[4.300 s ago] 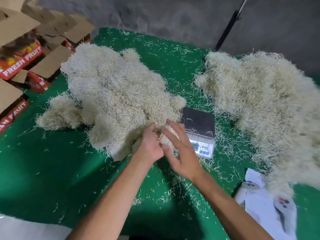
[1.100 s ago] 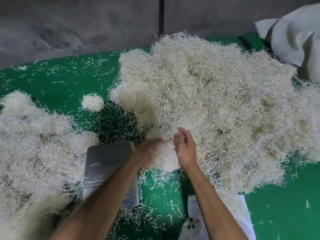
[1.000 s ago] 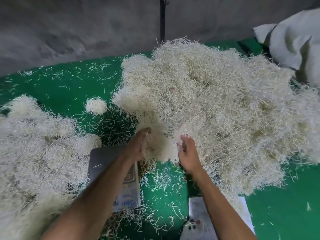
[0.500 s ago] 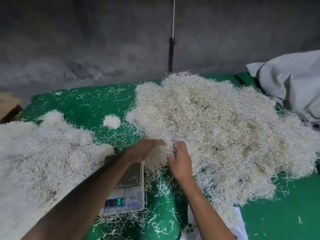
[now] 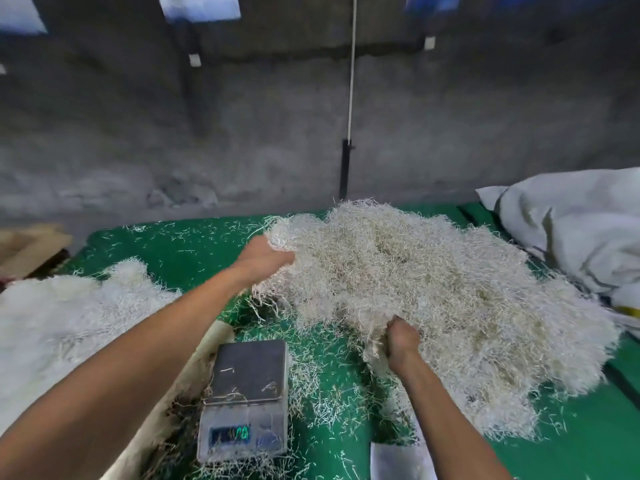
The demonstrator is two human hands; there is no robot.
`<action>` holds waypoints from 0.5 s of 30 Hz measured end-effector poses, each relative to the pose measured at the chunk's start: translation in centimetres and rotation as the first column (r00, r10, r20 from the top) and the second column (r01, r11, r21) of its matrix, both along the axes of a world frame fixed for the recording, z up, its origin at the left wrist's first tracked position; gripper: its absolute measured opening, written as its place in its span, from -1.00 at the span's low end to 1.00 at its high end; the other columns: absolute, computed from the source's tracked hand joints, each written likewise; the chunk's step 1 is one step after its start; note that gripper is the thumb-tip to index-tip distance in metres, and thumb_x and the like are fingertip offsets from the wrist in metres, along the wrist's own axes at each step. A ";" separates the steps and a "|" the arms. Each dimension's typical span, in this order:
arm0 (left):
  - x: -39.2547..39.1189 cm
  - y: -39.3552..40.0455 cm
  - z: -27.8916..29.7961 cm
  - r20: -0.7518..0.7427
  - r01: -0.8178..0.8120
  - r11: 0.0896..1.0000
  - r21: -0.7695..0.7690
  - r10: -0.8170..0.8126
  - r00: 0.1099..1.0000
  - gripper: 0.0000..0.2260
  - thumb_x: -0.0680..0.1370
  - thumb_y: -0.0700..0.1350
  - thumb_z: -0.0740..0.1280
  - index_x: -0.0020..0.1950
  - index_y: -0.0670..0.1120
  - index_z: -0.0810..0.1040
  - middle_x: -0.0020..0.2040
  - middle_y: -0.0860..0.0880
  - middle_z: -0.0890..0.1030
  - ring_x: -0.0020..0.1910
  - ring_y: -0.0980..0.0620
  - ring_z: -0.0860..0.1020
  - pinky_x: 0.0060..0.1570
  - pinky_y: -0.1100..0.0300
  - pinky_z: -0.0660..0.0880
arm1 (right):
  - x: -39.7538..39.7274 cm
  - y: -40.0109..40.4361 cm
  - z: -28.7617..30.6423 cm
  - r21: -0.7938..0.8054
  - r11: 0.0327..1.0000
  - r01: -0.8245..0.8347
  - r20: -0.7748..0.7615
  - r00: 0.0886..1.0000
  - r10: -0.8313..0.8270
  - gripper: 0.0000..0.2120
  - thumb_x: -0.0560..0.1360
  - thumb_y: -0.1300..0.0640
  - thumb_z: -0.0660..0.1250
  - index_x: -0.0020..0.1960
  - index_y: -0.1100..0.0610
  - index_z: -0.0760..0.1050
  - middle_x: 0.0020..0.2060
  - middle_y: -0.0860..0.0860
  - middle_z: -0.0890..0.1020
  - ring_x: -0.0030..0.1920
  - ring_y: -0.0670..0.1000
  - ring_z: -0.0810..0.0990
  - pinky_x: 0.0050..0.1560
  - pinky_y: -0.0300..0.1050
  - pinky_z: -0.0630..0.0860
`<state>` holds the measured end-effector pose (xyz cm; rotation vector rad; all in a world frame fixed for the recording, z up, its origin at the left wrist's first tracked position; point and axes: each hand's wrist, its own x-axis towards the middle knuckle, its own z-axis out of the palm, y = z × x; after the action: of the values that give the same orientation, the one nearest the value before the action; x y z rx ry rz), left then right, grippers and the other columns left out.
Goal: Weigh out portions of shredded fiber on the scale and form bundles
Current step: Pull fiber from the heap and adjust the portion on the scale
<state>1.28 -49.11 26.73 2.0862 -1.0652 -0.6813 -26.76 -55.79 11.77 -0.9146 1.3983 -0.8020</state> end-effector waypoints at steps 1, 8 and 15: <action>0.3 0.4 0.1 0.095 0.024 0.999 0.028 -0.026 0.995 -0.19 0.44 0.06 0.51 0.50 -0.32 0.24 -0.30 -0.02 0.56 -0.48 0.20 0.52 -0.41 0.23 0.55 | -0.5 -0.2 0.3 0.021 1.000 -0.008 0.017 1.000 0.008 -0.71 0.74 0.11 0.09 -0.09 0.16 0.43 -0.40 0.00 0.42 -0.48 -0.05 0.34 -0.53 -0.18 0.38; -1.4 0.4 0.8 0.168 0.193 0.974 0.118 -0.211 0.963 -0.10 0.45 0.01 0.55 0.60 -0.19 0.10 -0.47 0.08 0.52 -0.57 0.21 0.41 -0.51 0.25 0.45 | 0.5 1.6 6.7 0.047 0.683 -0.729 -0.881 0.293 0.373 -0.46 0.60 -0.01 0.36 0.50 0.14 0.31 0.49 0.20 0.35 0.47 0.23 0.36 0.50 0.25 0.32; -3.4 2.9 2.6 0.169 0.475 0.793 0.380 -0.565 0.807 -0.22 0.33 0.26 0.56 0.48 0.06 0.41 0.33 -0.07 0.52 0.30 -0.11 0.56 0.16 0.09 0.57 | 6.2 5.8 13.2 -0.605 0.445 -0.660 -0.442 0.743 0.502 -0.35 0.60 -0.39 0.13 0.60 -0.13 0.21 0.56 -0.12 0.30 0.47 -0.06 0.38 0.40 0.04 0.39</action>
<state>-2.08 -46.21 29.32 2.2073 -1.8504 -0.8958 -20.52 -50.03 24.98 -2.0524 0.7442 -0.7222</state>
